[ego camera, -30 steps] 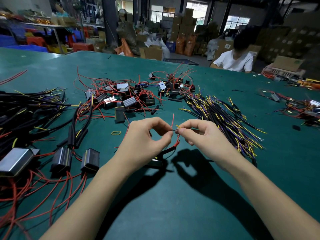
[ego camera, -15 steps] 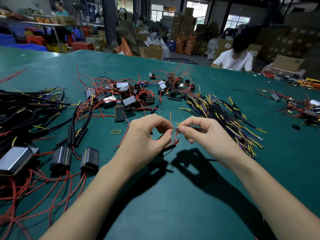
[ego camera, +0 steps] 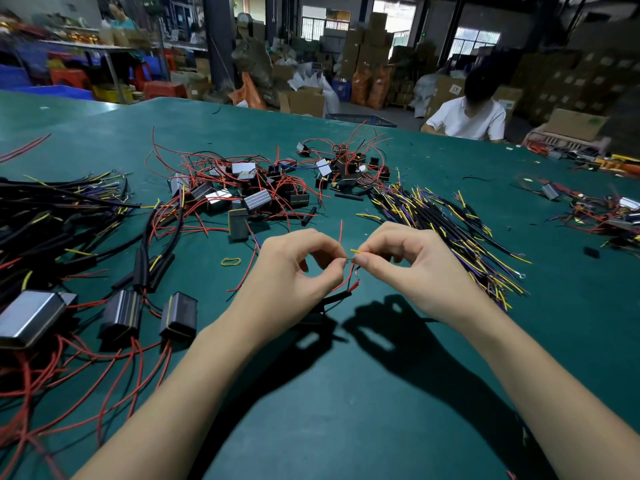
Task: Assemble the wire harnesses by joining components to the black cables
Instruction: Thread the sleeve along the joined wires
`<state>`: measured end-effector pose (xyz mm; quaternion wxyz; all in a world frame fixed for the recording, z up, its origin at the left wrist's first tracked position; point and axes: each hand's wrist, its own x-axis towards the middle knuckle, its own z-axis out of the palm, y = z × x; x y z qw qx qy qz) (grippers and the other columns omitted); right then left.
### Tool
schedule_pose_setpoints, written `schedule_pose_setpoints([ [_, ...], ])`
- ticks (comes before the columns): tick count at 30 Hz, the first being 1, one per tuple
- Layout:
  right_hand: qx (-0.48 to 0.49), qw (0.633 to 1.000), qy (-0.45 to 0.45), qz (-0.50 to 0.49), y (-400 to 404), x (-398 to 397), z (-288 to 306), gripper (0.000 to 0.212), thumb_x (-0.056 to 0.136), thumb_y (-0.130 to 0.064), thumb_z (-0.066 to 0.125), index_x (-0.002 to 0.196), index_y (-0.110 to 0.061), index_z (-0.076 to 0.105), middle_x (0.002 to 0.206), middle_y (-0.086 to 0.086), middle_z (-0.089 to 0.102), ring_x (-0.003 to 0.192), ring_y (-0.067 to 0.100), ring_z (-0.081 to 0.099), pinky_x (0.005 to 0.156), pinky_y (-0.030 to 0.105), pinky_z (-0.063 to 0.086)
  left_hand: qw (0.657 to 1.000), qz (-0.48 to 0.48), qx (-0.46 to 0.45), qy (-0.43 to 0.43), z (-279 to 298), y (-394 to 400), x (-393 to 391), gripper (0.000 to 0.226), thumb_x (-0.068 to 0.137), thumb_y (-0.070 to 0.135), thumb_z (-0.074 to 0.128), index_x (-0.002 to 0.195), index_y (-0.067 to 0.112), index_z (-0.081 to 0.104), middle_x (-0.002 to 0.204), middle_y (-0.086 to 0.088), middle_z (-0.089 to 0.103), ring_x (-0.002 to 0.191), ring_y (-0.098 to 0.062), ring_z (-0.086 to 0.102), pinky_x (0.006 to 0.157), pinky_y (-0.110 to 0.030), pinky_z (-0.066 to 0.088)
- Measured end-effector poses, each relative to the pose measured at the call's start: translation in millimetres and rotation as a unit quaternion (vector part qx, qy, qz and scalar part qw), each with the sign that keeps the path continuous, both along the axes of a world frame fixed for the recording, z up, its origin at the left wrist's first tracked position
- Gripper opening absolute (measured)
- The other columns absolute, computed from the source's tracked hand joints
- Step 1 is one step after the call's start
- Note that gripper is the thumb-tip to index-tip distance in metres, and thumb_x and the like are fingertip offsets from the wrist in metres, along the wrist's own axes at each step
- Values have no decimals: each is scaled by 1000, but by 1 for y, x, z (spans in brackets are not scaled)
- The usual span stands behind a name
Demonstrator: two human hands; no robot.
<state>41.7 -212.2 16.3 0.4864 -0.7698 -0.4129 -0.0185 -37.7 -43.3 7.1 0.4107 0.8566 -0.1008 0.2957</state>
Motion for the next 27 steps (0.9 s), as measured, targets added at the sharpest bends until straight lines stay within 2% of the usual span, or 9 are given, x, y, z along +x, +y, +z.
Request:
schedule_pose_setpoints([
  [2, -2, 999, -32, -12, 0, -1, 0, 9, 84, -8, 70, 75, -10, 70, 78, 8, 62, 71, 22, 52, 67, 20, 37, 999, -5, -36, 36, 0, 0, 1, 12, 83, 7, 67, 76, 16, 70, 71, 7, 65, 64, -7, 55, 60, -19, 40],
  [4, -2, 998, -67, -15, 1, -3, 0, 9, 84, -5, 70, 75, -7, 69, 77, 8, 61, 68, 16, 51, 67, 14, 37, 994, -20, -71, 81, -1, 2, 3, 11, 85, 12, 66, 76, 17, 70, 68, 8, 64, 50, -9, 43, 50, -20, 36],
  [7, 1, 993, -115, -16, 3, -3, 0, 9, 84, -5, 69, 75, -9, 68, 76, 7, 60, 67, 13, 52, 66, 14, 39, 987, -37, -110, 116, -1, 4, 4, 10, 87, 15, 66, 77, 16, 69, 62, 13, 60, 40, 0, 35, 44, -8, 29],
  [10, 7, 997, -67, -36, 2, 2, -2, 9, 84, -10, 71, 77, -16, 70, 77, 4, 62, 67, 12, 53, 66, 18, 40, 988, -33, -70, 137, 0, 11, 3, 5, 83, 20, 72, 87, 17, 70, 68, 16, 67, 43, 12, 46, 48, -1, 31],
  [13, -8, 999, 11, -46, -2, 7, -4, 11, 85, -9, 69, 82, -19, 72, 77, -6, 64, 66, 8, 53, 66, 18, 40, 981, -13, 0, 195, -2, 22, 3, 9, 82, 20, 73, 88, 25, 69, 77, 12, 71, 55, 12, 55, 54, -3, 34],
  [15, -24, 999, 30, -38, -5, 8, -3, 14, 86, -8, 68, 84, -21, 72, 75, -8, 64, 65, 7, 52, 64, 17, 39, 981, -10, 6, 195, -2, 22, 3, 7, 83, 15, 71, 86, 22, 71, 75, 9, 71, 61, 9, 58, 55, -3, 35],
  [19, -52, 998, 7, -34, -7, 7, 2, 14, 85, -5, 68, 83, -18, 72, 78, 4, 65, 67, 15, 53, 63, 21, 41, 987, -12, -28, 155, -1, 12, 2, 13, 82, 12, 72, 80, 25, 70, 74, 5, 71, 45, 12, 49, 49, -2, 33],
  [22, -62, 997, -12, -36, -7, 5, 5, 11, 83, -3, 69, 86, -13, 74, 77, 1, 62, 67, 10, 52, 64, 17, 40, 990, -10, -44, 131, -2, 7, 2, 12, 82, 15, 72, 78, 26, 70, 73, 5, 72, 42, 9, 46, 47, -4, 32],
  [27, -82, 995, -36, -42, -7, 3, 10, 10, 83, -4, 70, 87, -12, 75, 76, -3, 59, 67, 11, 52, 64, 15, 39, 990, -4, -83, 116, -5, 4, 5, 8, 83, 19, 72, 83, 26, 76, 66, 6, 70, 50, -10, 51, 50, -20, 40],
])
